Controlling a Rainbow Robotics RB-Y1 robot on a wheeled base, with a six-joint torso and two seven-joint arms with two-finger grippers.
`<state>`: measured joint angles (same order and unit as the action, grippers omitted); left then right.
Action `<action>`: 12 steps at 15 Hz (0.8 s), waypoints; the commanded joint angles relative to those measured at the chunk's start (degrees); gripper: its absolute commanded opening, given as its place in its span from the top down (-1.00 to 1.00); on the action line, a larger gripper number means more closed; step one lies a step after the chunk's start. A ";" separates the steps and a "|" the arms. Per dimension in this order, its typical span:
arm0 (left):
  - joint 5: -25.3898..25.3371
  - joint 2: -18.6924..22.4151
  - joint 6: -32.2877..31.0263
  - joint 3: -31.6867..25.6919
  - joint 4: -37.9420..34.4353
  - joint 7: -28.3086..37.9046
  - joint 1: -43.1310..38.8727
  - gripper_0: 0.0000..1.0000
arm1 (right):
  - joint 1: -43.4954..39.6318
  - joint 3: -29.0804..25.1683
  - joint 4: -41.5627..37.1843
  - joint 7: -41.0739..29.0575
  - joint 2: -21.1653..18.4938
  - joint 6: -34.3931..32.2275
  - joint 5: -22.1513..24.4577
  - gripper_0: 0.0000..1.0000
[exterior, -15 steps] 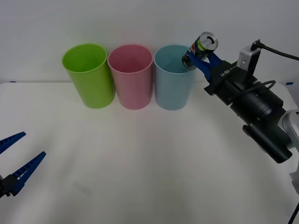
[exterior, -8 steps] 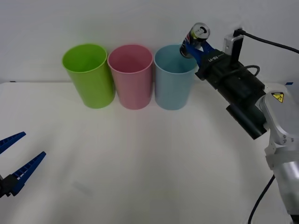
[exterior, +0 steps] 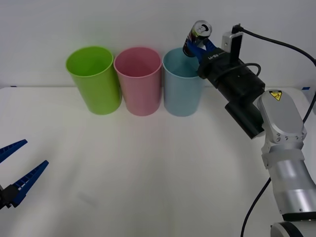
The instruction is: Grasp the object on the table and drop it into the matching bin: aluminum can to the light blue bin, PET bottle to the pink bin.
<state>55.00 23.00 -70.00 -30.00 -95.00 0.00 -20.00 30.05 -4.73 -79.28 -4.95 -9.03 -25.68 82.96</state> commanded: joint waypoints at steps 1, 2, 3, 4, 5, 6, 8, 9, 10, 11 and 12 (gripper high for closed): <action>0.00 0.00 0.00 0.00 0.00 0.00 0.00 -1.00 | -0.08 0.07 0.00 0.38 0.07 -0.33 0.01 0.94; 0.00 0.00 0.00 0.00 0.00 0.00 0.00 -1.00 | -0.08 0.07 0.00 0.56 0.07 -0.33 0.01 0.58; 0.00 0.00 0.00 0.00 0.00 0.00 0.00 -1.00 | 0.00 0.07 0.00 0.73 0.07 -0.42 0.01 -0.73; 0.00 0.00 0.00 0.00 0.00 0.00 0.00 -1.00 | 0.00 -0.01 0.00 0.82 0.07 -0.42 0.01 -1.00; 0.00 0.00 0.00 0.00 0.00 0.00 0.00 -1.00 | -0.08 -0.01 0.00 0.91 0.16 -0.51 0.01 -1.00; 0.00 0.00 0.00 0.00 0.00 0.00 0.00 -1.00 | -0.08 -0.01 0.00 0.91 0.07 -0.60 0.01 -1.00; 0.00 0.00 0.00 0.00 0.00 0.00 0.00 -1.00 | -0.08 -0.28 0.00 0.99 0.07 -1.30 0.01 -1.00; 0.00 0.00 0.00 0.00 0.00 0.00 0.00 -1.00 | -0.17 -0.89 0.00 0.99 0.07 -2.44 0.01 -1.00; 0.00 0.00 0.00 0.00 0.00 0.00 0.00 -1.00 | -0.26 -1.95 0.00 0.99 0.07 -4.46 0.01 -1.00; 0.00 0.00 0.00 0.00 0.00 0.00 0.00 -1.00 | -0.52 -2.91 -0.26 0.99 0.07 -6.57 0.01 -1.00; 0.00 0.00 0.00 0.00 0.00 0.00 0.00 -1.00 | -1.05 -3.53 -0.96 0.91 -0.02 -7.98 0.01 -1.00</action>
<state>55.00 23.00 -70.00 -30.00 -95.00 0.00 -20.00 29.38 -7.75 -79.73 -3.98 -8.99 -32.47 82.98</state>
